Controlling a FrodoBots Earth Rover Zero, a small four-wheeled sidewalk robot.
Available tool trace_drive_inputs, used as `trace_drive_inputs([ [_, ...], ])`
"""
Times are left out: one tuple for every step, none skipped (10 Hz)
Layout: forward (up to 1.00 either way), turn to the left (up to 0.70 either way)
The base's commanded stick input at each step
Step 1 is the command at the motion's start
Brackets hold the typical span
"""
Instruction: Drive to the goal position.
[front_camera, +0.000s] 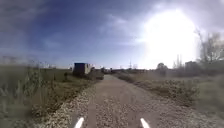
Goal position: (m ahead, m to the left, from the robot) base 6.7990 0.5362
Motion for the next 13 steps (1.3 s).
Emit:
trace_drive_inputs([
  [0.49,0.0],
  [0.49,0.0],
  [0.49,0.0],
  [0.49,0.0],
  [0.49,0.0],
  [0.49,-0.35],
  [0.49,-0.26],
  [0.49,0.0],
  [0.49,0.0],
  [0.49,0.0],
  [0.49,0.0],
  [0.49,0.0],
  [0.49,0.0],
])
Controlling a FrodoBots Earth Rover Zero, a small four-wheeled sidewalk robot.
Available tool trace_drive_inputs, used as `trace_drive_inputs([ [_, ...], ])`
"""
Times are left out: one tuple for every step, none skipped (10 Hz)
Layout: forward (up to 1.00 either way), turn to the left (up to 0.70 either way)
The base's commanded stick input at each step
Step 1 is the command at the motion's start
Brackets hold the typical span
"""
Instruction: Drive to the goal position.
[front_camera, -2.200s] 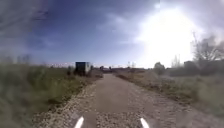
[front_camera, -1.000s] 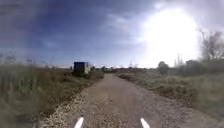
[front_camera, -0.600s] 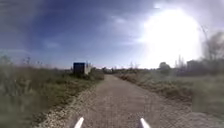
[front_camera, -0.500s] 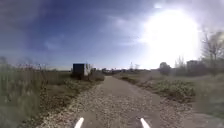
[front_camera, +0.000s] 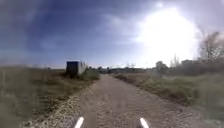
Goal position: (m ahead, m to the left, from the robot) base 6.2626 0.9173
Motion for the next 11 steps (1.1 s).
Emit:
trace_drive_inputs([
  [0.49,0.0],
  [0.49,0.0],
  [0.49,0.0],
  [0.49,0.0],
  [0.49,0.0],
  [0.49,0.0],
  [0.49,0.0],
  [0.49,0.0],
  [0.49,0.0],
  [0.49,0.0],
  [0.49,0.0],
])
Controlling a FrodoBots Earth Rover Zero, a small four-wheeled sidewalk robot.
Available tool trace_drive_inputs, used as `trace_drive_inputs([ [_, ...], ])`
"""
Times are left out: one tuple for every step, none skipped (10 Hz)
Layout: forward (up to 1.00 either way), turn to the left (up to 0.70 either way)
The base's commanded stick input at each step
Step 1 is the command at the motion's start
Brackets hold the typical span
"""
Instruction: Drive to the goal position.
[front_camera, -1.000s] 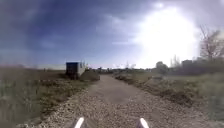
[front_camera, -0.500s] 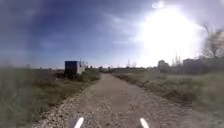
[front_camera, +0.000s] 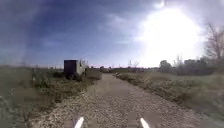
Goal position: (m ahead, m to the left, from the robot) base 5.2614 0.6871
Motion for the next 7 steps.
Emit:
trace_drive_inputs([
  [0.49,0.0],
  [0.49,0.0],
  [0.49,0.0],
  [0.49,0.0],
  [0.49,-0.05],
  [0.49,-0.19],
  [0.49,-0.49],
])
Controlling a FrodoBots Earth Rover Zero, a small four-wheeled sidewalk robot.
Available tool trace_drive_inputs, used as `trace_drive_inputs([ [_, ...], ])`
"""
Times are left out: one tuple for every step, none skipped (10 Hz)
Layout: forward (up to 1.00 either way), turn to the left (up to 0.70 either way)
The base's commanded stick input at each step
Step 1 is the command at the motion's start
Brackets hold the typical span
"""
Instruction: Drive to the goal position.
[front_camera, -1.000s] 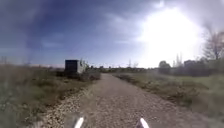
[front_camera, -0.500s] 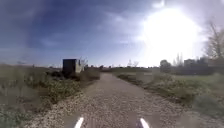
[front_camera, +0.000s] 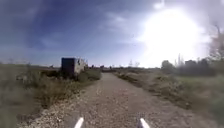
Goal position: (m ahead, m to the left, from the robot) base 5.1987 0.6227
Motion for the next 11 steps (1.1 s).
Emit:
trace_drive_inputs([
  [0.49,0.0],
  [0.49,0.0],
  [0.49,0.0],
  [0.49,0.0],
  [0.49,0.0],
  [0.49,0.0],
  [0.49,0.0],
  [0.49,0.0],
  [0.49,0.0],
  [0.49,0.0],
  [0.49,0.0],
])
